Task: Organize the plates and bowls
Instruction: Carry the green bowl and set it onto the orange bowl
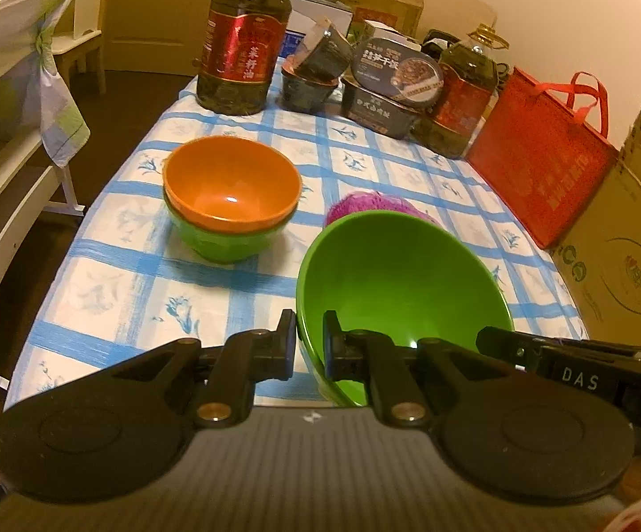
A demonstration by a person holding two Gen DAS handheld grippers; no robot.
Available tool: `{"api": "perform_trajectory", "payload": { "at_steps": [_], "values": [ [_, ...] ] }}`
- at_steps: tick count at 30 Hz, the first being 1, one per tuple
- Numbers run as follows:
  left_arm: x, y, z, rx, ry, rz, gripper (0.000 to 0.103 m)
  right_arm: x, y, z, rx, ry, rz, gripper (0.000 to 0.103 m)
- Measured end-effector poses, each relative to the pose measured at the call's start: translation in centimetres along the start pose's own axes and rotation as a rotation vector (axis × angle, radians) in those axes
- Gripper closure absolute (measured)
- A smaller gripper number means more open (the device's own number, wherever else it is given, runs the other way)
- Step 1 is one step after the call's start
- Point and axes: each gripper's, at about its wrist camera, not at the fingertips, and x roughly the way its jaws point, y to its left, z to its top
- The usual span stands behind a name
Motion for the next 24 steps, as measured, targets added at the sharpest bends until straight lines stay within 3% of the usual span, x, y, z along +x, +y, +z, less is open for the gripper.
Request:
{"api": "perform_trajectory", "payload": {
  "at_steps": [13,24],
  "values": [
    [0.7,3.0,5.4,-0.019,-0.049,0.042,0.093,2.8,3.4,6.1,-0.036,-0.033,0.054,0.091],
    [5.1,7.4,11.5,-0.030,-0.051,0.104,0.093,10.5,6.1,12.0,-0.044,0.001,0.098,0.091]
  ]
}}
